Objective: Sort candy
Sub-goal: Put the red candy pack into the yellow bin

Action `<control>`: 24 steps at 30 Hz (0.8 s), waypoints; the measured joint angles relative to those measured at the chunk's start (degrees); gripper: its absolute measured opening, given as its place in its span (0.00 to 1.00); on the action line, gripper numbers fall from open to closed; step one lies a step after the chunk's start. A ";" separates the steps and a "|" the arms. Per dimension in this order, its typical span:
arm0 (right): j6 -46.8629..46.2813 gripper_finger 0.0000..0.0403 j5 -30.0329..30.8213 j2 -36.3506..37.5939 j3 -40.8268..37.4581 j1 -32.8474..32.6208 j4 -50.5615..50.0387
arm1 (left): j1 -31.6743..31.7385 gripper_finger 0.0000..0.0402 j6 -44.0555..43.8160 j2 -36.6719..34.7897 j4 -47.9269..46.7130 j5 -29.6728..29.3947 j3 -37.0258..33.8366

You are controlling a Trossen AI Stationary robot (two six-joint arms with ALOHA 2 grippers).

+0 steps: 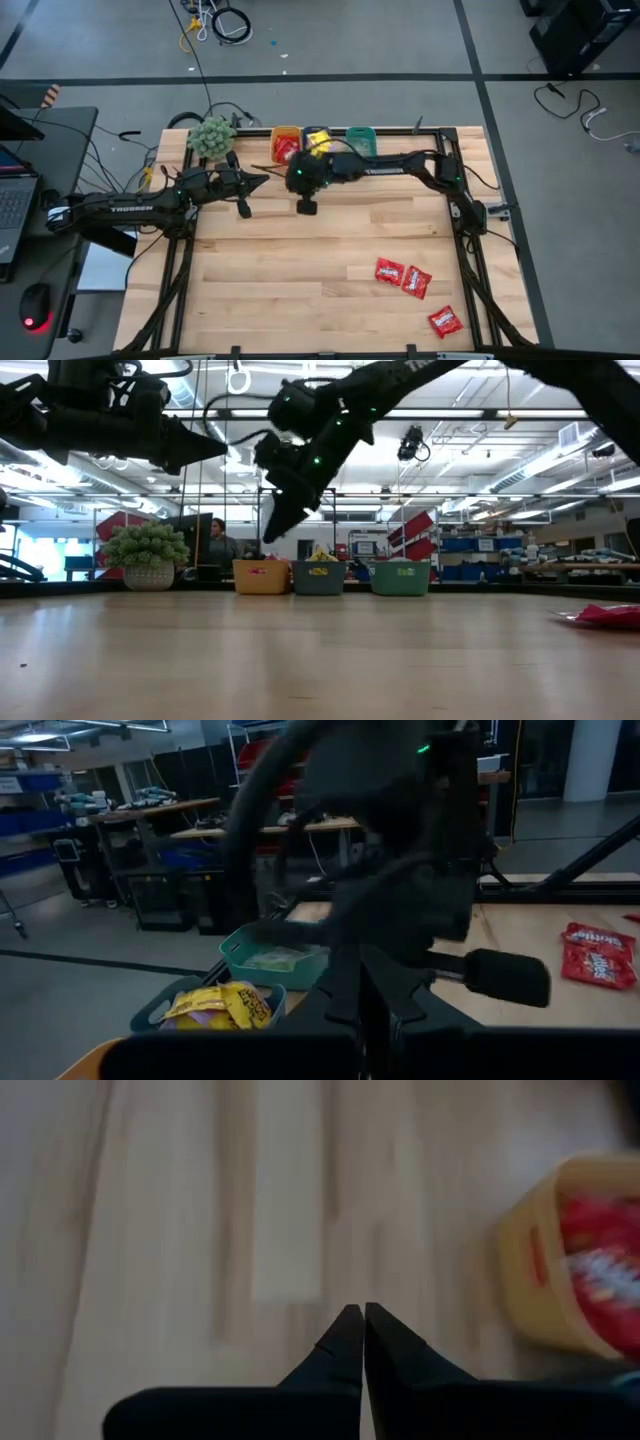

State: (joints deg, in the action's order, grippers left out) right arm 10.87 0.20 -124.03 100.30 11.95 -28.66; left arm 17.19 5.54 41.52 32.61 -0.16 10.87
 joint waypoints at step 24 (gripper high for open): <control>-29.45 0.00 4.71 36.03 -49.71 -19.11 7.08 | -0.04 0.00 -1.12 0.00 0.36 0.01 0.02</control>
State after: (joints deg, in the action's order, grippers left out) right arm -18.57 4.91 -88.00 50.60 -7.16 -21.59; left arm 17.15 4.42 41.52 32.97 -0.16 10.90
